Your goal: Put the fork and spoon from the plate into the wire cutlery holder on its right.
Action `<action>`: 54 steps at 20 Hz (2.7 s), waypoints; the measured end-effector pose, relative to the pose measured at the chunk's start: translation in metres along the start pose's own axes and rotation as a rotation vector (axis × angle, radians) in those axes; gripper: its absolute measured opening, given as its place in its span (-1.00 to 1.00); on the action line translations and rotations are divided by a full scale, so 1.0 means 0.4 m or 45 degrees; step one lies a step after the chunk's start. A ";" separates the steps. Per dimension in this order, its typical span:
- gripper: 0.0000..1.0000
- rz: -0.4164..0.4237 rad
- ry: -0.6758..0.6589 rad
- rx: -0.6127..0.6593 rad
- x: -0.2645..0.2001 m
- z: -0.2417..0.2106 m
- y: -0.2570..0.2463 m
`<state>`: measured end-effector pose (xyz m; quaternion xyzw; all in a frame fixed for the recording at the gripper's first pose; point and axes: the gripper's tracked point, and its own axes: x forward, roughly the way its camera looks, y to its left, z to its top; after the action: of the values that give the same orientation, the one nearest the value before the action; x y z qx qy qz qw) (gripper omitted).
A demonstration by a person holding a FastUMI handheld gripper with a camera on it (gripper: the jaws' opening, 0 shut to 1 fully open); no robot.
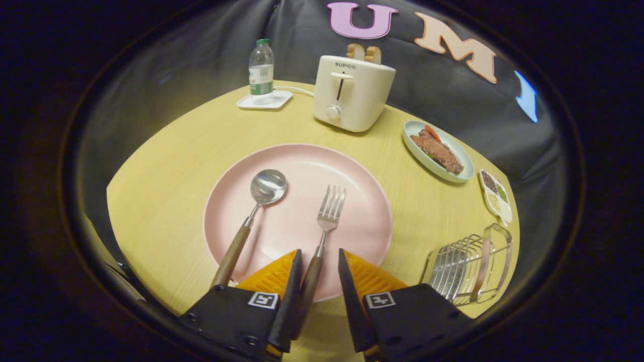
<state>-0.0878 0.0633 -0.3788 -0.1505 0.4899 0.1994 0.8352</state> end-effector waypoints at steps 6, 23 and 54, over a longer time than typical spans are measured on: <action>-0.48 0.012 0.042 0.026 0.007 -0.007 0.010; -0.81 0.063 0.108 0.238 -0.194 0.042 -0.077; -0.76 0.013 0.595 -0.001 -0.287 -0.082 -0.429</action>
<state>-0.0809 -0.1227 -0.2842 -0.1903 0.6705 0.1635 0.6981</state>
